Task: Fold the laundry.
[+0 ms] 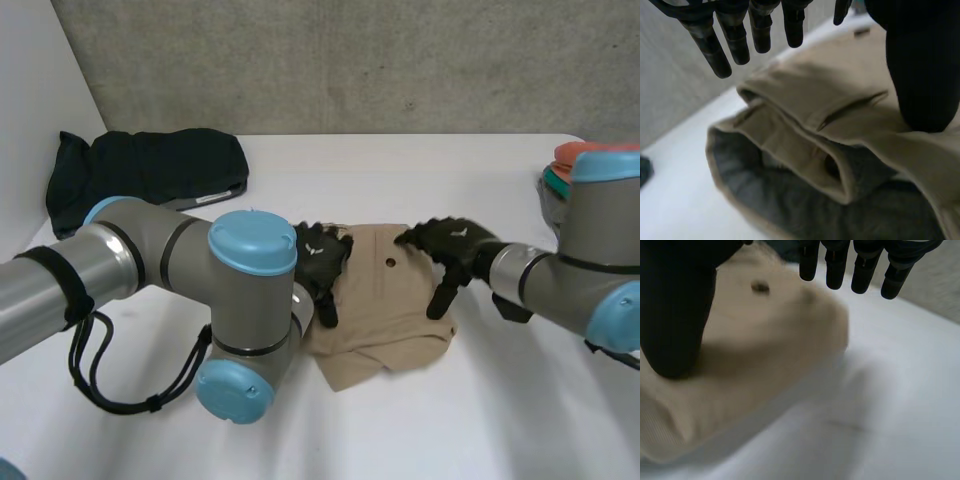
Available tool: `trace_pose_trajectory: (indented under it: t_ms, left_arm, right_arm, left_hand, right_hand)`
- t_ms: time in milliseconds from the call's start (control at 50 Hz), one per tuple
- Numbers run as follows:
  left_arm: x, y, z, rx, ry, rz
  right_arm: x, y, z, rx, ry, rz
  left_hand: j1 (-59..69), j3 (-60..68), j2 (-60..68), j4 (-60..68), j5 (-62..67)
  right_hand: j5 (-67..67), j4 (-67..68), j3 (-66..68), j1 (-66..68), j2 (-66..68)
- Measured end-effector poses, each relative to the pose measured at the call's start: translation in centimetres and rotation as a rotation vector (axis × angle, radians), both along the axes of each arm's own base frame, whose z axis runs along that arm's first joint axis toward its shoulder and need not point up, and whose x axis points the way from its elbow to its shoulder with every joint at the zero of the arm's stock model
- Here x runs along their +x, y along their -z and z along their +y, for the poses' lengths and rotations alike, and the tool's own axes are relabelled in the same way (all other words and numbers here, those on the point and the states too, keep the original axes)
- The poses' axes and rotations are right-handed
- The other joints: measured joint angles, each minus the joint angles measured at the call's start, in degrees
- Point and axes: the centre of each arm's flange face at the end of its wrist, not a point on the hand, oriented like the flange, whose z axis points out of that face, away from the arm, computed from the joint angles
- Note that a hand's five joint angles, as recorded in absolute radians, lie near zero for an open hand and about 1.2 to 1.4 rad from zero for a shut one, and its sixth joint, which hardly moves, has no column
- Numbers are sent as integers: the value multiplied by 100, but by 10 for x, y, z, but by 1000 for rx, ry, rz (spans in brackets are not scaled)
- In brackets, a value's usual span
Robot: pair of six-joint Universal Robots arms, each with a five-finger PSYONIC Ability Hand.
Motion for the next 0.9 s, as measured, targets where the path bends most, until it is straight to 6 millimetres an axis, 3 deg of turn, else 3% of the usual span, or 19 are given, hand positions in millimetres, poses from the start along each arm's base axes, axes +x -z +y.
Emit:
trace_pose_trajectory:
  t_ms: [120, 220, 360, 480, 580, 700, 800, 900]
  left_arm:
    - [11, 10, 1, 62, -24, -66]
    - [13, 1, 1, 57, -25, -59]
    - [10, -73, 3, -74, 36, 93]
    - [11, -135, 10, -164, 190, 250]
    - [16, -163, 19, -125, 342, 350]
    - [22, -169, 30, 6, 481, 395]
    - [23, -164, 34, 55, 504, 394]
    - [23, -160, 34, 58, 486, 388]
  right_arm:
    - [6, 22, 1, -20, -50, 87]
    - [4, 14, -2, -70, -27, 120]
    - [2, -29, 5, -238, 26, 102]
    - [4, -46, 41, -354, 6, 51]
    - [5, -27, 79, -364, -45, 32]
    - [9, 6, 114, -378, -124, 10]
    - [14, 24, 121, -407, -157, -8]
    - [19, 39, 113, -449, -158, -15]
  left_hand:
    - [0, 0, 0, 0, 0]
    - [-1, 0, 0, 0, 0]
    - [-1, 0, 0, 0, -10]
    - [9, 0, 0, 0, -10]
    - [15, 0, 0, 0, -10]
    - [15, 0, 0, 0, -10]
    - [15, 0, 0, 0, -10]
    - [15, 0, 0, 0, -10]
  right_hand:
    - [0, 0, 0, -108, 0]
    - [0, 0, 0, -138, 0]
    - [-5, 0, 0, -138, 0]
    - [-2, 0, 0, -138, 0]
    - [-2, 0, 0, -138, 0]
    - [-5, 0, 0, -138, 0]
    - [-2, 0, 0, -138, 0]
    - [-4, 0, 0, -138, 0]
